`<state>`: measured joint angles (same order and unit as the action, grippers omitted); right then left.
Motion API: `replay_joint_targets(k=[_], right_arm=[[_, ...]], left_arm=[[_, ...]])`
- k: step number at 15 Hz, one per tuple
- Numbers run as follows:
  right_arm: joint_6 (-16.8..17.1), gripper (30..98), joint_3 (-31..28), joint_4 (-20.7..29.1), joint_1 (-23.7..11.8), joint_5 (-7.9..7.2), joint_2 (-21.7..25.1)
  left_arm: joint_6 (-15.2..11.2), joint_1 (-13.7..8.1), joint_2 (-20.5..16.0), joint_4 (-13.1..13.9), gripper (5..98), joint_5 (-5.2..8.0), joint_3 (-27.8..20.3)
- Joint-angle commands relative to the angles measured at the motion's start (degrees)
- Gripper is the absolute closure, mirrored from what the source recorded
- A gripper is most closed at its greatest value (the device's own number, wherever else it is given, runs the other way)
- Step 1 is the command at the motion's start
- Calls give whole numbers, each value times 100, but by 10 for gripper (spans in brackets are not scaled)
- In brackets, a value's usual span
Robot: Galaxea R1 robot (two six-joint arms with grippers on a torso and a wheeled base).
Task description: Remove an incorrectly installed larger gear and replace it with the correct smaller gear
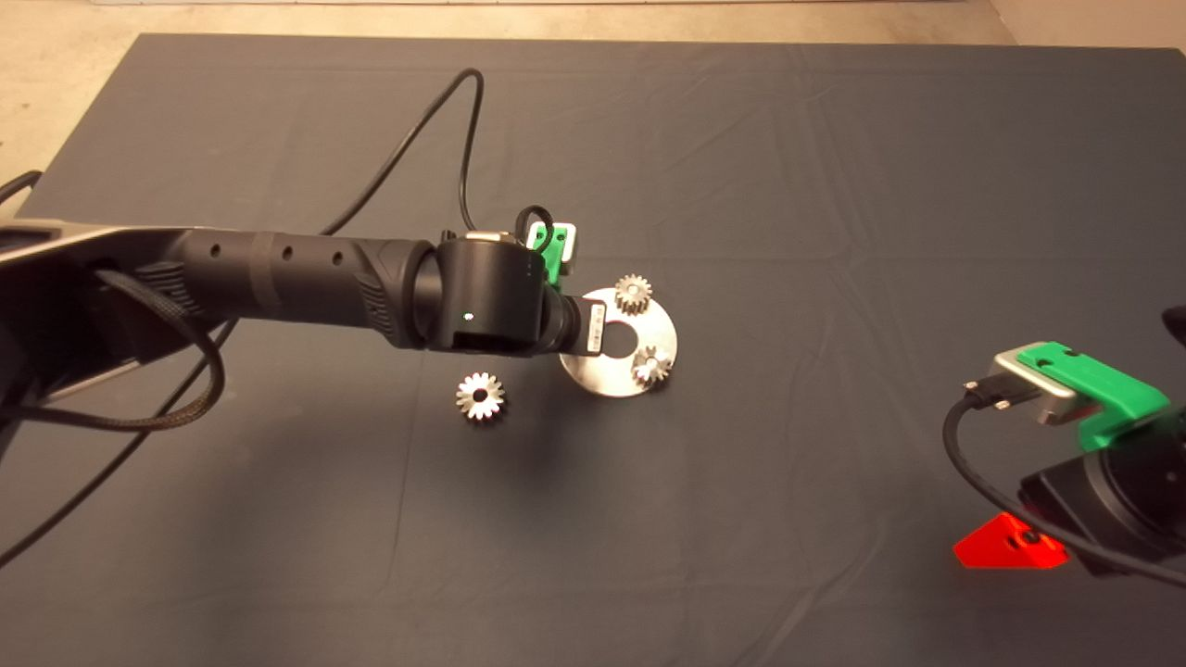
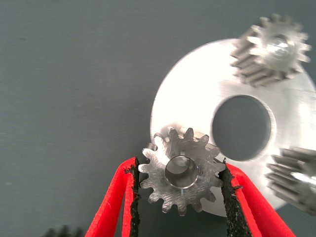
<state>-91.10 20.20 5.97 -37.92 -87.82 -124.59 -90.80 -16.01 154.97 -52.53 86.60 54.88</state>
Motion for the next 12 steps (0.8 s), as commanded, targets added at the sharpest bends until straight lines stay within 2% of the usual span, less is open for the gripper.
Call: replay_joint_targets(k=[1, 6, 9, 12], right_arm=[[-4, 308, -13, -149, -75, -718, -9], [-4, 308, -18, -141, -76, -718, 0], [-4, 308, -18, -142, -75, -718, -9], [-4, 308, -10, -148, -76, -718, 0]], left_arm=[[0, -34, 20, -91, 692, -7, -5], [0, -34, -23, -100, 692, -12, -5], [9, 89, -23, -108, 692, -12, 21], [18, 97, -6, -108, 692, -21, 91]])
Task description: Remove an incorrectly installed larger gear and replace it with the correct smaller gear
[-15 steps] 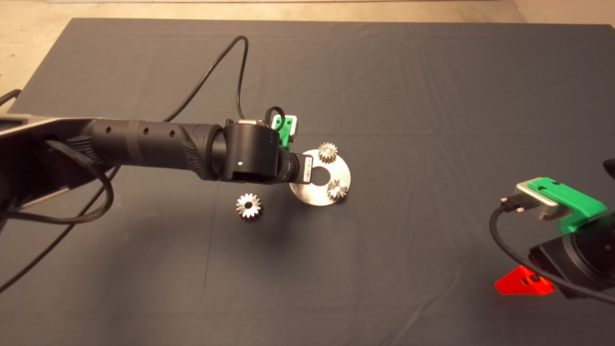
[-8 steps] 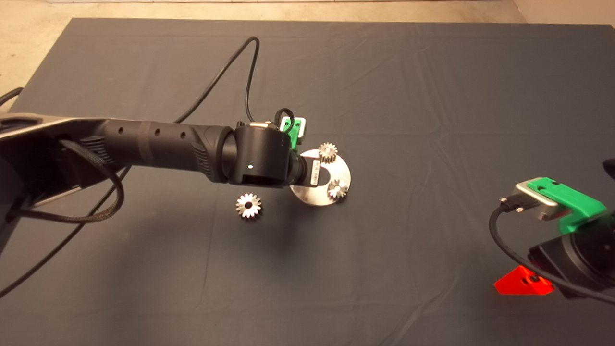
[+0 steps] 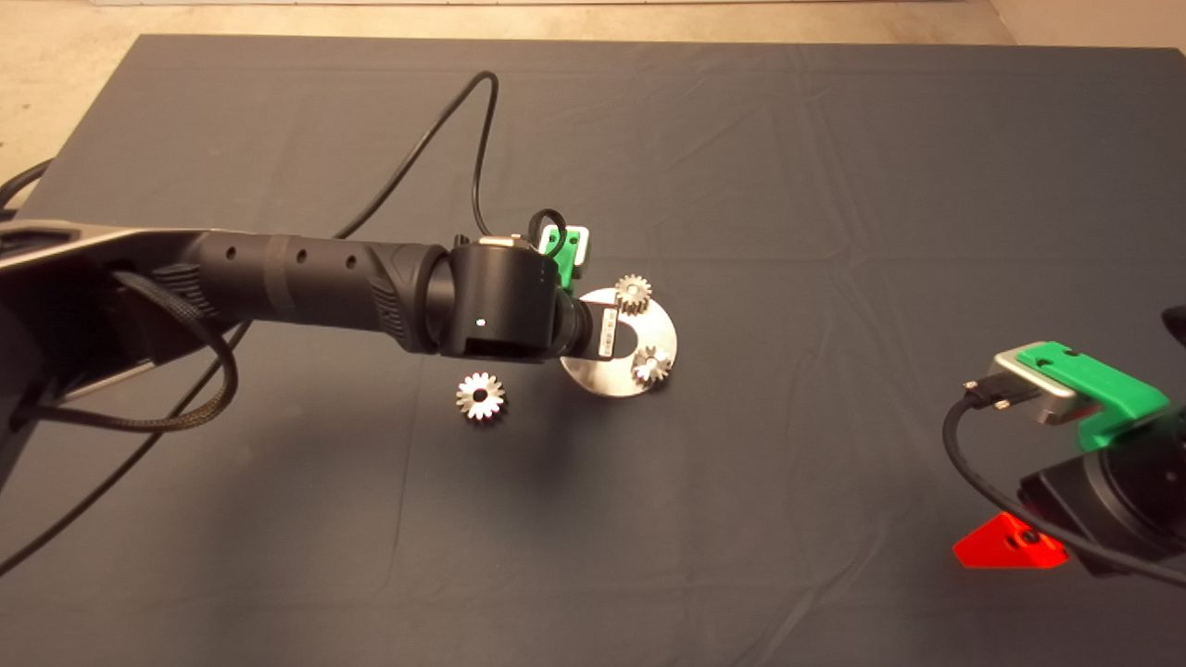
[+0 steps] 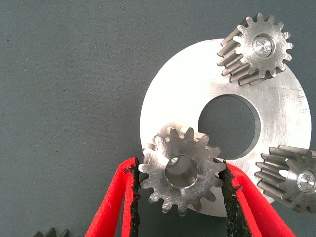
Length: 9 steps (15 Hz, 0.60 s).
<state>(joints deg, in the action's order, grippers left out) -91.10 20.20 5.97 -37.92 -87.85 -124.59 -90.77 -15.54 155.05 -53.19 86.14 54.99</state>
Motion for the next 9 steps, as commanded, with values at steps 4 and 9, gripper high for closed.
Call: replay_joint_targets(k=[4, 9], right_arm=[[-4, 308, -18, -149, -78, -716, 0], [-4, 308, -18, -149, -75, -716, -8]], left_arm=[[209, 69, -29, -43, 692, 26, 186], [218, 60, -94, -43, 692, 35, 168]])
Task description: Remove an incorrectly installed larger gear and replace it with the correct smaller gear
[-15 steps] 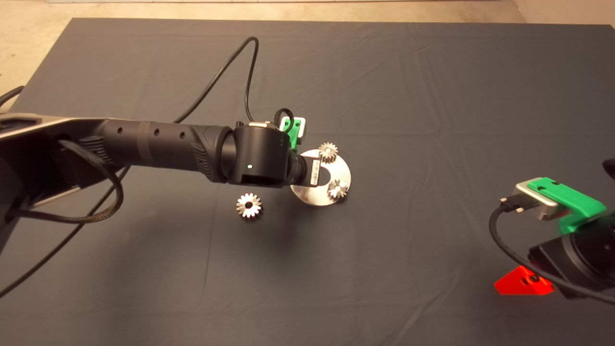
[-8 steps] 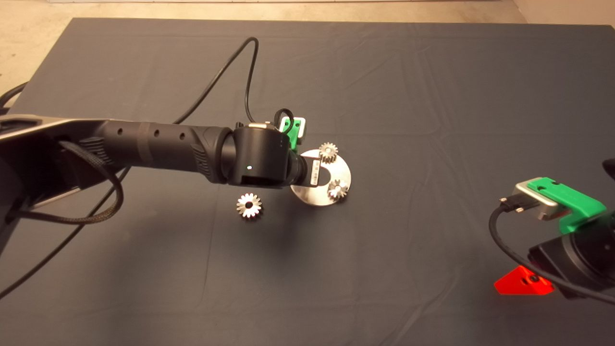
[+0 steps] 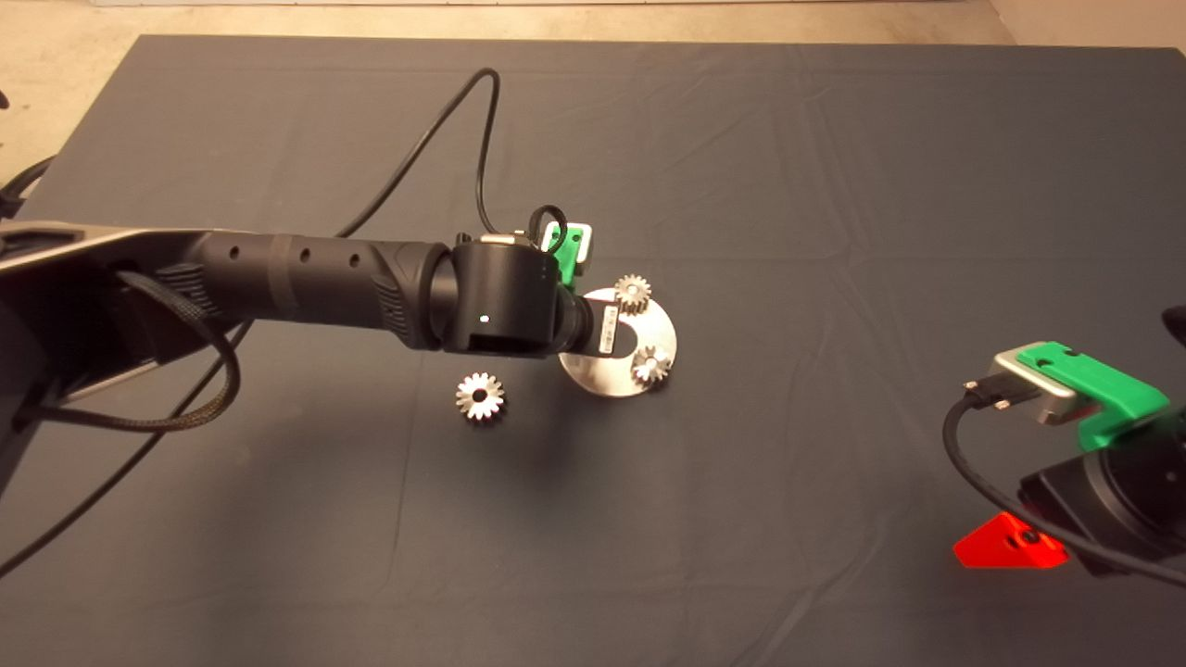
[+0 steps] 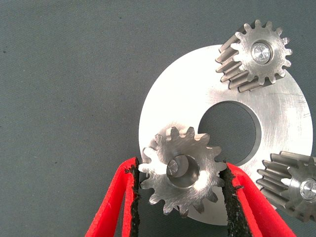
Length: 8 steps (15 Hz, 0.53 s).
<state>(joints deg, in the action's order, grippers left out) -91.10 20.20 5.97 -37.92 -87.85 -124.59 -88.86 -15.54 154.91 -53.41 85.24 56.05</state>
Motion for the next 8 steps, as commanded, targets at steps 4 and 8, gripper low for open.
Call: replay_joint_targets(k=[4, 8], right_arm=[[-4, 308, -14, -149, -75, -716, -9], [-4, 308, -17, -149, -75, -716, -13]], left_arm=[[3, 51, -315, -12, 692, 142, -294], [-40, 51, -276, -12, 692, 128, -315]])
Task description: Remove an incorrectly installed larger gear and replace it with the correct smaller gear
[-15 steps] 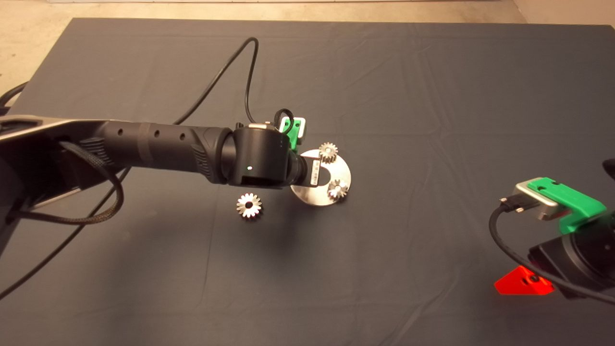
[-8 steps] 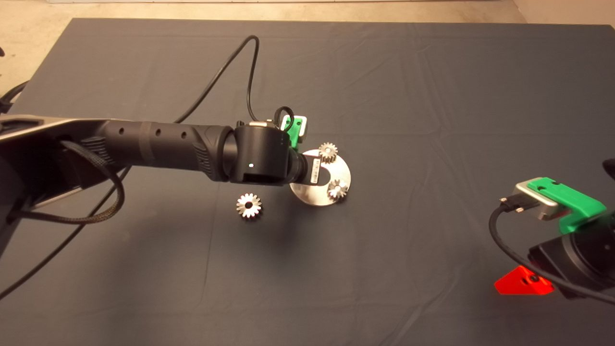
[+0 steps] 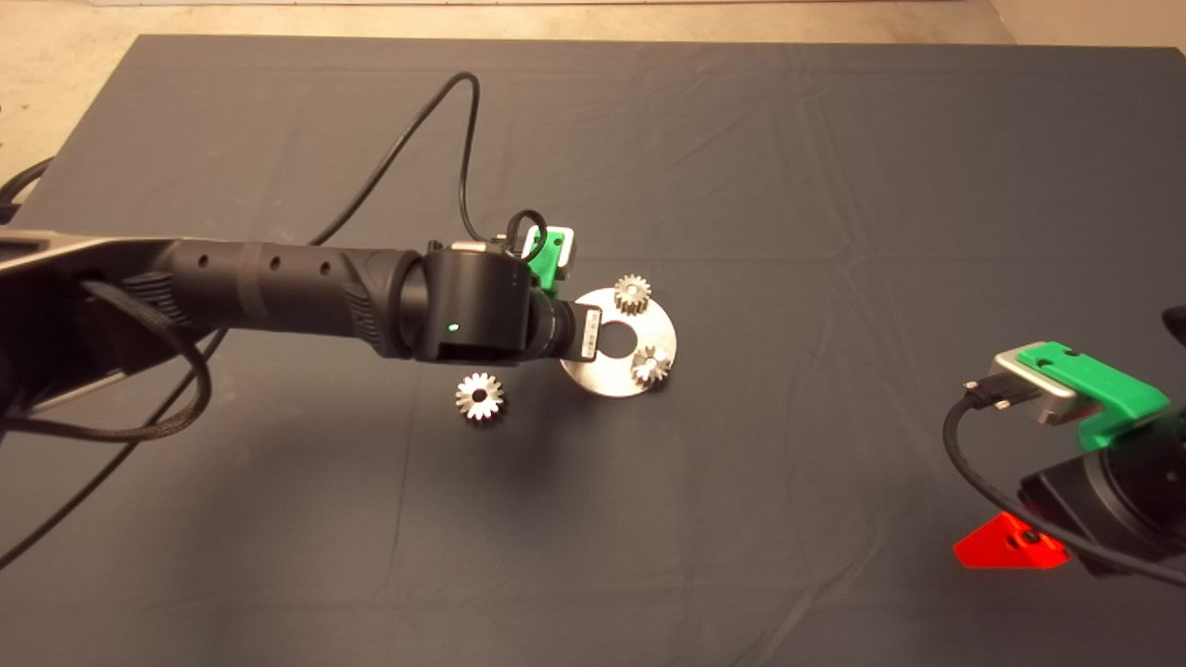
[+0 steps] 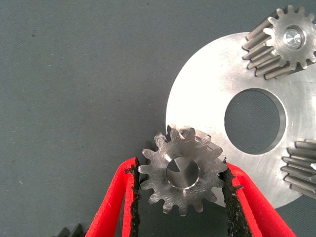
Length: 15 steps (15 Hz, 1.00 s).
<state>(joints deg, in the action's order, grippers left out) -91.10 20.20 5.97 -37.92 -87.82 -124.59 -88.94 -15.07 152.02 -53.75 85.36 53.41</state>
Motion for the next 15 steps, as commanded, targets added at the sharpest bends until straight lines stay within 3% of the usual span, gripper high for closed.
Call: replay_joint_targets(k=[1, 15], right_arm=[[-4, 308, -10, -148, -75, -718, -9], [-4, 308, -18, -149, -75, -718, -9]], left_arm=[[-44, 12, 44, 22, 692, 113, -51], [-35, -23, 176, 22, 692, 113, 107]])
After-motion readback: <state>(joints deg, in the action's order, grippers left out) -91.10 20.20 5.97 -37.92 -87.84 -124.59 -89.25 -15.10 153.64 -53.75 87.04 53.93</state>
